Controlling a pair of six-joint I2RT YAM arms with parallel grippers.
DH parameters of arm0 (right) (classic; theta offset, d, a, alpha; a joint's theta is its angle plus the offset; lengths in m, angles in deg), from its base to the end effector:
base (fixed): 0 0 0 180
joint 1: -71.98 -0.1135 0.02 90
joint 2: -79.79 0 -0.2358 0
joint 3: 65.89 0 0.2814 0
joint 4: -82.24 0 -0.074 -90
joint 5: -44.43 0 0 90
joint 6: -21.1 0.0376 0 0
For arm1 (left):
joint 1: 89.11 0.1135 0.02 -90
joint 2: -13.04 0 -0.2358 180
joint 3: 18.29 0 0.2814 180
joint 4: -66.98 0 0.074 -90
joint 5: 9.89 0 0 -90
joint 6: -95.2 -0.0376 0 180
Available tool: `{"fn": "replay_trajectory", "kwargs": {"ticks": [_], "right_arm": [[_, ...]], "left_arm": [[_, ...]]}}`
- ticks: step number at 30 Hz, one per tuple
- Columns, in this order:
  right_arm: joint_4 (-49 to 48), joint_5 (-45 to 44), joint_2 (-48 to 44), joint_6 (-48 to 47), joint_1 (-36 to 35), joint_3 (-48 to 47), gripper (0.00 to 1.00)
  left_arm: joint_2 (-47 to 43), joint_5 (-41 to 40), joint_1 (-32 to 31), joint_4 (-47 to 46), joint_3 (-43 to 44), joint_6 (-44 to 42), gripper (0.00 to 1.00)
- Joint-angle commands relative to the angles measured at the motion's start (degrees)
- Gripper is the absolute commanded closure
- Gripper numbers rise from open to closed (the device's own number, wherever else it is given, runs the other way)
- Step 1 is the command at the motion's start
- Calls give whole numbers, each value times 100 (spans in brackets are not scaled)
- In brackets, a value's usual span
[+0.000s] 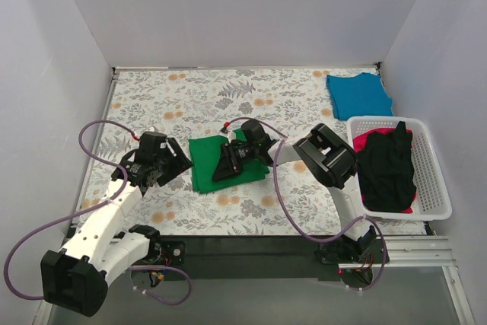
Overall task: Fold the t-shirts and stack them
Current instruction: Fold the tshirt, then neatly place the folded tshirt to the corner
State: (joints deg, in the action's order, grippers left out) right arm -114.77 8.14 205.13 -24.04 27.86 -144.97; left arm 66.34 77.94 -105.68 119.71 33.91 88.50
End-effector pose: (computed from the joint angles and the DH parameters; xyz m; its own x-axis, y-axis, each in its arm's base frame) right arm 0.2911 0.3245 0.0555 -0.8954 -0.2867 -0.3406 -0.4025 0.1941 0.8946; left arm 0.2173 -0.0632 0.2071 -0.3520 -0.9307 -0.0992 -0.7377 0.3411 -0.5826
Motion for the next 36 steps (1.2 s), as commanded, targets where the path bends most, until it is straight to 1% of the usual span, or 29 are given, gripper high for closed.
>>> {"fn": "replay_trajectory", "kwargs": {"ticks": [1,2,4,5,6,7,8,9,10,11,12,13,14,15,16,17,18,19,20,21,22,23,24,26,31,36], "right_arm": [[478,-484,-509,-275,96,58,57],[654,-563,-841,-363,140,6,57],[1382,-739,-1194,-776,333,-152,55],[1690,-992,-1535,-960,421,-214,55],[2546,-1186,-1695,-1214,613,-380,53],[2920,-1414,-1836,-1678,719,-477,52],[3454,-1869,-2116,-1935,834,-556,51],[4077,-2082,-2249,-2111,1078,-653,48],[4379,-2267,-2390,-2365,1220,-663,47],[4600,-2565,-2670,-2455,1369,-654,45],[4759,-2672,-2812,-2534,1667,-610,41],[5021,-2778,-2961,-2639,1818,-497,39],[5102,-2909,-3276,-2667,1967,-409,36],[5164,-2928,-3436,-2702,2264,-312,29],[5243,-2945,-3594,-2728,2406,-137,25],[5305,-2998,-3883,-2754,2530,-66,19],[5357,-3024,-3990,-2798,2740,-13,13],[5523,-3094,-4104,-2833,2829,66,10],[5586,-3191,-4279,-2930,2899,84,7],[5656,-3209,-4333,-2957,3031,111,2],[5718,-3218,-4386,-2966,3084,146,2],[5753,-3175,-4439,-2974,3154,224,2],[5771,-3131,-4465,-2940,3294,269,2],[5762,-3025,-4492,-2939,3392,356,2],[5762,-2954,-4527,-2895,3577,550,2],[5762,-2779,-4448,-2878,3665,673,2]], "left_arm": [[22,-99,-65,62,406,-297,33],[58,-108,-108,19,476,-332,32],[198,-90,-152,-34,687,-447,30],[268,-90,-231,-96,749,-490,29],[347,-90,-284,-131,828,-517,29],[557,-108,-363,-166,994,-552,28],[672,-143,-581,-245,1065,-570,28],[812,-247,-723,-289,1162,-579,28],[1110,-327,-881,-385,1328,-605,28],[1287,-397,-1256,-430,1434,-631,28],[1488,-563,-1452,-465,1539,-649,28],[1899,-669,-1654,-517,1654,-684,28],[2121,-783,-2038,-535,1933,-780,28],[2341,-941,-2225,-562,2067,-851,28],[2769,-1239,-2410,-571,2242,-930,28],[2991,-1381,-2777,-588,2539,-1148,29],[3194,-1495,-2920,-606,2716,-1263,33],[3587,-1731,-3078,-684,2857,-1412,35],[3782,-1803,-3358,-720,2989,-1684,36],[4124,-1874,-3465,-755,3217,-1843,39],[4284,-2057,-3579,-868,3306,-1984,40],[4425,-2128,-3781,-904,3403,-2116,41],[4687,-2181,-3861,-948,3534,-2369,43],[4882,-2234,-4071,-1123,3588,-2564,46],[5173,-2165,-4266,-1581,3378,-2855,50],[5296,-2085,-4345,-1810,3184,-3022,50]]}}
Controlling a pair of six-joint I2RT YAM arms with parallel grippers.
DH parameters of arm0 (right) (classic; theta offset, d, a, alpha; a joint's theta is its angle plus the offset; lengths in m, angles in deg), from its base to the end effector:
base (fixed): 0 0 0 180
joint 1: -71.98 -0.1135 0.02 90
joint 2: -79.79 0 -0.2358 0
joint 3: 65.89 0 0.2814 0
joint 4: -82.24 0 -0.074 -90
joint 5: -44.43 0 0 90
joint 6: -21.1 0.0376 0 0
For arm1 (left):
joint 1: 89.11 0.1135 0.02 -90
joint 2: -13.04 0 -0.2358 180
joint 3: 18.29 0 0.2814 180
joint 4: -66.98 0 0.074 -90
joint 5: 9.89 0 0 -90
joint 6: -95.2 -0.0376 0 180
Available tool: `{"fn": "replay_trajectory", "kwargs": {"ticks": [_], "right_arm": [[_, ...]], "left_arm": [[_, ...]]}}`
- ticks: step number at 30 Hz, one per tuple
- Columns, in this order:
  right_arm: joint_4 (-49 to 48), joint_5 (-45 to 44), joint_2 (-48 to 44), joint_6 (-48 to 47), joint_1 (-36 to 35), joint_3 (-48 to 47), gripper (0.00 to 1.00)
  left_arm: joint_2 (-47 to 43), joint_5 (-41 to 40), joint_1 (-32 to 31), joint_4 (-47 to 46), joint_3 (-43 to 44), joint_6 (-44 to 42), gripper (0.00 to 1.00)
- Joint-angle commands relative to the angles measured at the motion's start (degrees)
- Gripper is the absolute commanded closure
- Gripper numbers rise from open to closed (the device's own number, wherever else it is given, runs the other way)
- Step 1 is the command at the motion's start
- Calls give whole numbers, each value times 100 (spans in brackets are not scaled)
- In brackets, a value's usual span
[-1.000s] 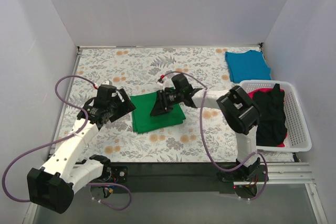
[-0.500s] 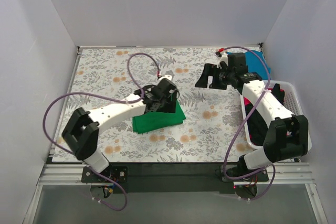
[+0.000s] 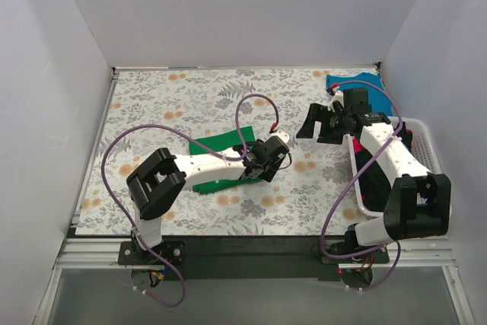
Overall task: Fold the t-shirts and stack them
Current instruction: Neatly place the folded tshirt to the corner
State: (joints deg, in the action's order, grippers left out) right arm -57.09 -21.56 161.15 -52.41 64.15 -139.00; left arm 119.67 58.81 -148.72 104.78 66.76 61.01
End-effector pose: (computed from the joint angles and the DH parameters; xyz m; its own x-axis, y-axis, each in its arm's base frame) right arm 0.3291 0.0607 0.2246 -0.8266 0.1481 -0.5430 -0.1613 0.8620 0.4806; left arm 0.2165 -0.3422 0.1421 -0.8320 -0.1047 -0.5448 0.0389 0.9686 -0.2457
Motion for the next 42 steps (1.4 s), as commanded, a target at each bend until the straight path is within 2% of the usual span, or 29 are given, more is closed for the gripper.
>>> {"fn": "replay_trajectory", "kwargs": {"ticks": [1,8,12,13,15,16,18,21,28,36,42], "right_arm": [[-32,218,-42,-23,28,129,2],[-339,376,64,109,36,436,2],[-427,517,178,179,28,516,2],[-471,534,213,188,19,560,2],[-594,570,240,240,-7,647,2],[-647,578,275,267,-25,683,2],[-839,666,327,346,-86,770,3],[-1112,877,477,644,-253,867,4],[-2157,1150,1178,1540,-895,868,12],[-2563,1053,2014,2094,-1703,516,19],[-2643,1071,2463,2157,-2222,253,23]], "left_arm": [[-28,-138,-59,-369,-136,-299,51],[16,91,-191,-528,-505,-255,51],[112,38,-200,-598,-654,-220,57],[130,3,-208,-642,-681,-220,64],[156,-85,-217,-712,-751,-211,71],[156,-137,-209,-756,-760,-194,82],[139,-190,-208,-783,-786,-150,93],[-54,-155,-217,-827,-865,-62,99],[-546,-120,-208,-915,-980,158,100],[-977,-146,-209,-1020,-1147,509,100],[-1109,-129,-209,-1064,-1156,597,100]]}}
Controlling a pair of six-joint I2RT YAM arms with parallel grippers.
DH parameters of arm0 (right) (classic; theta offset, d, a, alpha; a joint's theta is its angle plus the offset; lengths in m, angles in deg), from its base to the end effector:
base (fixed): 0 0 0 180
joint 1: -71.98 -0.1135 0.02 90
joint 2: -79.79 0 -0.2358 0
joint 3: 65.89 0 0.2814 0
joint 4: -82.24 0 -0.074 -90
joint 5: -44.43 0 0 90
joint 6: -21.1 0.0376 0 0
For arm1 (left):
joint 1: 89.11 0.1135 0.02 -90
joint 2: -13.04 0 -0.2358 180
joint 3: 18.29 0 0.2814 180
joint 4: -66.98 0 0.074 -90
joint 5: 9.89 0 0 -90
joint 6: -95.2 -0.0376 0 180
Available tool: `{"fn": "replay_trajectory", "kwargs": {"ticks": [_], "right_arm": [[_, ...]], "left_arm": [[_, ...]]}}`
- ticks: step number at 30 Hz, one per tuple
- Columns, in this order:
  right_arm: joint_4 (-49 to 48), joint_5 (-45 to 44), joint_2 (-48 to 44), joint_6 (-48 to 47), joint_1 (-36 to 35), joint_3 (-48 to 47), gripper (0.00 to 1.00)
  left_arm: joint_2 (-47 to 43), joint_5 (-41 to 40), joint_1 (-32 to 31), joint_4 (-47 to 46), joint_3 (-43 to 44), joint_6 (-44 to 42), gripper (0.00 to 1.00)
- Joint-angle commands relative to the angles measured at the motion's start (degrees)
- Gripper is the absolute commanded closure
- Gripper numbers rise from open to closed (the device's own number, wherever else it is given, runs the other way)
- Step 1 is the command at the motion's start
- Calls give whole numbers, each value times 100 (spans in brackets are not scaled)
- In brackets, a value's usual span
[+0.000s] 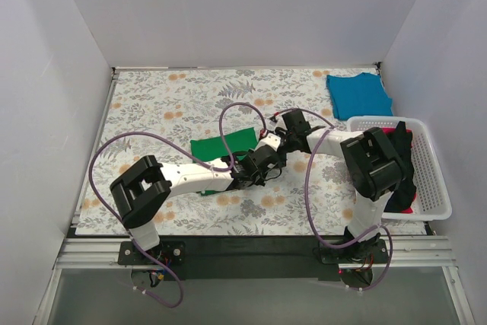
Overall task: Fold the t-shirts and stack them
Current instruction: Neatly place the folded tshirt to the corner
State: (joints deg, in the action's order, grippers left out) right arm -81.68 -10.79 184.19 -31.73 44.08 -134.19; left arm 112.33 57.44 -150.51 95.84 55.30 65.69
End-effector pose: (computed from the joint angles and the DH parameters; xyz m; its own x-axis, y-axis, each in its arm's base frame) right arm 0.3172 0.1922 0.0932 -0.9753 0.0451 -0.2164 -0.1308 0.6713 0.7295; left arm 0.1921 -0.3220 0.1356 -0.8041 -0.2028 -0.5589 0.0070 0.9367 -0.3500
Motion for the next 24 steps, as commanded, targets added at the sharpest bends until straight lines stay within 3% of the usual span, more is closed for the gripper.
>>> {"fn": "replay_trajectory", "kwargs": {"ticks": [1,7,10,13,14,18,24], "right_arm": [[-184,-7,264,98,-268,-272,24],[-166,11,721,37,-664,-597,35],[-149,-68,827,-60,-682,-711,48],[-96,-191,845,-262,-682,-817,65],[-9,-226,863,-402,-673,-904,76],[403,-498,933,-937,-664,-1274,99],[1194,-1184,942,-1773,-401,-2019,99]], "left_arm": [[-384,18,-29,-170,16,173,100],[-392,97,-29,-241,86,244,100],[-384,123,-38,-258,86,279,100],[-410,158,-38,-206,139,393,96],[-462,158,-29,-171,191,524,93],[-603,106,-29,153,349,867,75],[-866,246,645,1242,789,1421,61]]}}
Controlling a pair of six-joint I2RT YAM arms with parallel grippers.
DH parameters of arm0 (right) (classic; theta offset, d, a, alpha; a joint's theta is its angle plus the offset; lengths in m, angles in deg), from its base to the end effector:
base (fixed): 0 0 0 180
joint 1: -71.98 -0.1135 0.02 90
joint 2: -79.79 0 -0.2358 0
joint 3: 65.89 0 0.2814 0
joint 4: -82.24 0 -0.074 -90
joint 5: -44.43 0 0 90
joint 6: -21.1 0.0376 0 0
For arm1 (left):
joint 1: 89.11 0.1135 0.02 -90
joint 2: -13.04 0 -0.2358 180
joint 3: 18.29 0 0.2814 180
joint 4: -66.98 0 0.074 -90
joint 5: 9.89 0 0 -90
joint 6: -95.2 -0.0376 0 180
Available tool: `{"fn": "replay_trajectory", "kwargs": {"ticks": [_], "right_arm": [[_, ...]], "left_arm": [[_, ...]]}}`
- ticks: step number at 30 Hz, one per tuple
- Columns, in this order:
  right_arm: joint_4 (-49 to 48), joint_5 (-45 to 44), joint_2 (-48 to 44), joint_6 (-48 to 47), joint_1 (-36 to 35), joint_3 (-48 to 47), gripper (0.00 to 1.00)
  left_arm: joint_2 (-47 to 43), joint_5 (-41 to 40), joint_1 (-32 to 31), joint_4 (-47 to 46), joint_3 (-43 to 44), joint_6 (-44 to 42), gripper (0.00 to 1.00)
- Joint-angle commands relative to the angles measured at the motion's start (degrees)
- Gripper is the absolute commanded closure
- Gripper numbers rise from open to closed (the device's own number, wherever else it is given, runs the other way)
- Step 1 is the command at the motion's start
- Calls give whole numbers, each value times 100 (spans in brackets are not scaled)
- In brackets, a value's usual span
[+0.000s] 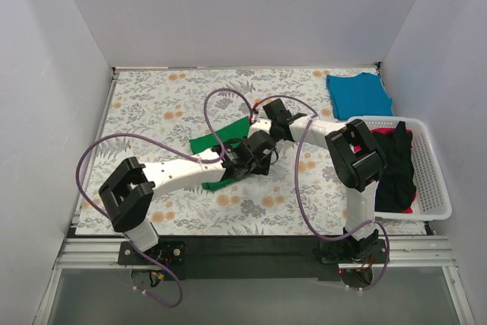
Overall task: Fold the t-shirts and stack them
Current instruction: Neatly place the folded tshirt to the corner
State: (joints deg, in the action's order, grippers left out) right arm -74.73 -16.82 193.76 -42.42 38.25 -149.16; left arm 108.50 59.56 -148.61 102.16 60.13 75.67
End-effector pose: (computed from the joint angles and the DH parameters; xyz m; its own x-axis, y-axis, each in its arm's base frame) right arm 0.3401 0.2488 0.0991 -0.9228 -0.1461 -0.3566 -0.3486 0.7108 0.6109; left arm 0.2034 -0.3193 0.1795 -0.7916 -0.3949 -0.4663 -0.1448 0.8626 -0.4846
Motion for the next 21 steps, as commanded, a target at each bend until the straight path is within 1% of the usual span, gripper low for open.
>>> {"fn": "replay_trajectory", "kwargs": {"ticks": [1,2,3,4,5,6,7,8,9,11,12,14,15,16,17,18,19,21], "right_arm": [[632,-755,-24,-993,279,-637,99],[746,-853,-7,-1152,332,-760,99],[869,-949,37,-1310,385,-1066,99],[1175,-1124,63,-1686,507,-1208,99],[1317,-1231,98,-1847,578,-1384,99],[1475,-1327,160,-2031,648,-1533,99],[1677,-1563,178,-2172,788,-1813,99],[1766,-1757,213,-2434,946,-2025,99],[1810,-1759,230,-2559,948,-2027,99],[1960,-1995,274,-2761,1184,-2351,99],[2004,-2066,327,-2980,1255,-2500,99],[2109,-2268,380,-3183,1474,-2861,99],[2127,-2338,441,-3436,1545,-2967,99],[2153,-2461,476,-3552,1659,-3081,99],[2162,-2506,503,-3666,1729,-3299,99],[2171,-2550,538,-3920,1791,-3380,99],[2171,-2654,564,-4027,1913,-3476,99],[2188,-2708,634,-4273,2028,-3731,99]], "left_arm": [[-641,130,640,717,315,623,57],[-721,383,825,806,280,712,54],[-818,542,1244,920,245,791,50],[-1019,640,1448,964,123,870,46],[-1116,702,1633,1008,70,854,38],[-1213,780,2001,1113,26,836,34],[-1379,773,2178,1175,-79,766,30],[-1538,799,2545,1263,-141,714,22],[-1539,816,2723,1290,-229,678,19],[-1776,921,3136,1325,-518,590,12],[-1846,1131,3573,1325,-633,590,7],[-2040,1351,4023,1299,-1027,599,4],[-2084,1509,4435,1212,-1177,660,4],[-2154,1885,4639,1167,-1344,686,4],[-2163,2045,4832,1158,-1485,730,4],[-2163,2377,5104,1149,-1739,835,4],[-2155,2633,5194,1140,-1855,888,4],[-2198,2723,5300,1097,-2196,959,4]]}}
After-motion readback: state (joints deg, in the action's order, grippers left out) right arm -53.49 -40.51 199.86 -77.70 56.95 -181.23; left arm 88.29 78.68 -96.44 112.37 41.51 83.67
